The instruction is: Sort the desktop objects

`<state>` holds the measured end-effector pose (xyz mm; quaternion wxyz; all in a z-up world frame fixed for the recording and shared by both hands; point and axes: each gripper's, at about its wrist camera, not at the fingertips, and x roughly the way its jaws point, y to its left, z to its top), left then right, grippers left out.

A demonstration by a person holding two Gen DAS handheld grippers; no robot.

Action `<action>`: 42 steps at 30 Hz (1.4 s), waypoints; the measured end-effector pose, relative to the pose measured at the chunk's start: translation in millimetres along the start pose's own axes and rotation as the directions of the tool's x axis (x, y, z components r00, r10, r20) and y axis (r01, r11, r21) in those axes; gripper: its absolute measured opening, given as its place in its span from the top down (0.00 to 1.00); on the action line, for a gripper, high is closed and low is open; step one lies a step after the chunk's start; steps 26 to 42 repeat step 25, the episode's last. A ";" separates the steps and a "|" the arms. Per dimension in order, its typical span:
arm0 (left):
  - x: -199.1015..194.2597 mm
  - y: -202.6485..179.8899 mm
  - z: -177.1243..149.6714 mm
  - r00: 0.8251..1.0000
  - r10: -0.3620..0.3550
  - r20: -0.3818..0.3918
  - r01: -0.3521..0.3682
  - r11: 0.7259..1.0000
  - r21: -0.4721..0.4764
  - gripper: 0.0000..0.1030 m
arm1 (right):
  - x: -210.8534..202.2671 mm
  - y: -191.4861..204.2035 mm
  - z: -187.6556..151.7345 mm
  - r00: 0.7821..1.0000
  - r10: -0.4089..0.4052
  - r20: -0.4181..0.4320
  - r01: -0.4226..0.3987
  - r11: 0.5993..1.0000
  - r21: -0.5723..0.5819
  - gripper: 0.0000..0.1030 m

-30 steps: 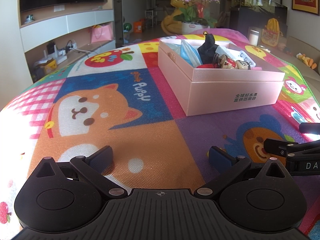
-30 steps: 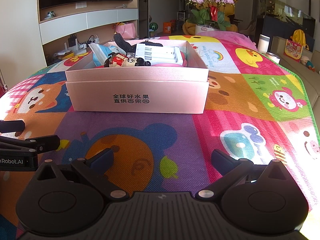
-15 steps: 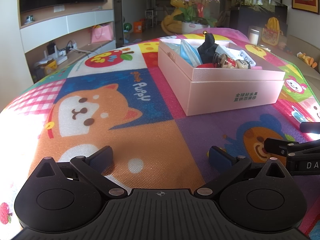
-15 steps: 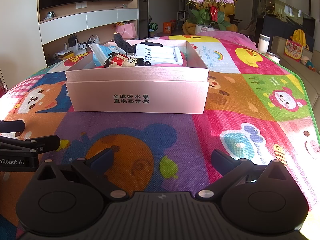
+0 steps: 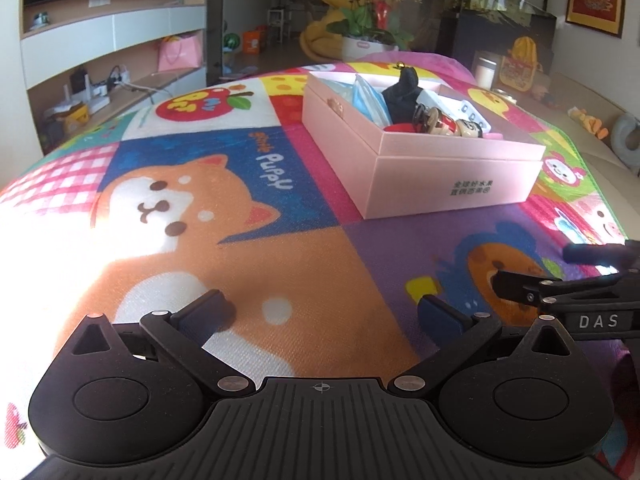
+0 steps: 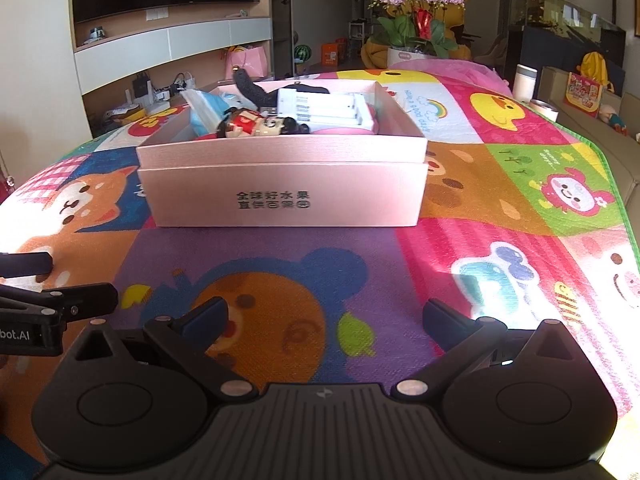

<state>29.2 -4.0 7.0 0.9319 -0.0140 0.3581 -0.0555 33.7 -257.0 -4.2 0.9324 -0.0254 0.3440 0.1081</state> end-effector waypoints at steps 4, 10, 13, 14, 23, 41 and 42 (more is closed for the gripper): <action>-9.3 -1.5 -8.3 0.999 0.034 -0.016 -0.033 0.998 0.052 0.00 | -2.6 19.2 -2.2 0.998 0.066 0.000 -0.065 0.997 -0.050 0.00; -14.6 26.7 -9.2 0.984 0.179 -0.010 -0.178 0.975 -0.130 0.00 | -1.6 43.6 -3.5 0.998 0.055 -0.001 -0.055 0.995 -0.080 0.00; -13.5 29.2 -7.4 0.981 0.196 -0.018 -0.196 0.973 -0.121 0.00 | -1.7 41.8 -3.8 0.998 0.062 0.002 -0.061 0.996 -0.072 0.00; -12.7 26.9 -7.8 0.978 0.206 -0.020 -0.207 0.972 -0.108 0.00 | -1.7 42.4 -4.0 0.998 0.059 0.002 -0.058 0.995 -0.076 0.00; -12.6 25.6 -8.7 0.978 0.210 -0.010 -0.210 0.972 -0.104 0.00 | -1.9 42.1 -4.6 0.998 0.061 0.004 -0.061 0.996 -0.072 0.00; -12.4 25.5 -8.7 0.977 0.211 -0.008 -0.211 0.972 -0.105 0.00 | -1.9 42.7 -4.8 0.998 0.060 0.004 -0.060 0.996 -0.073 0.00; -12.4 25.5 -8.7 0.977 0.211 -0.008 -0.211 0.972 -0.105 0.00 | -1.9 42.7 -4.8 0.998 0.060 0.004 -0.060 0.996 -0.073 0.00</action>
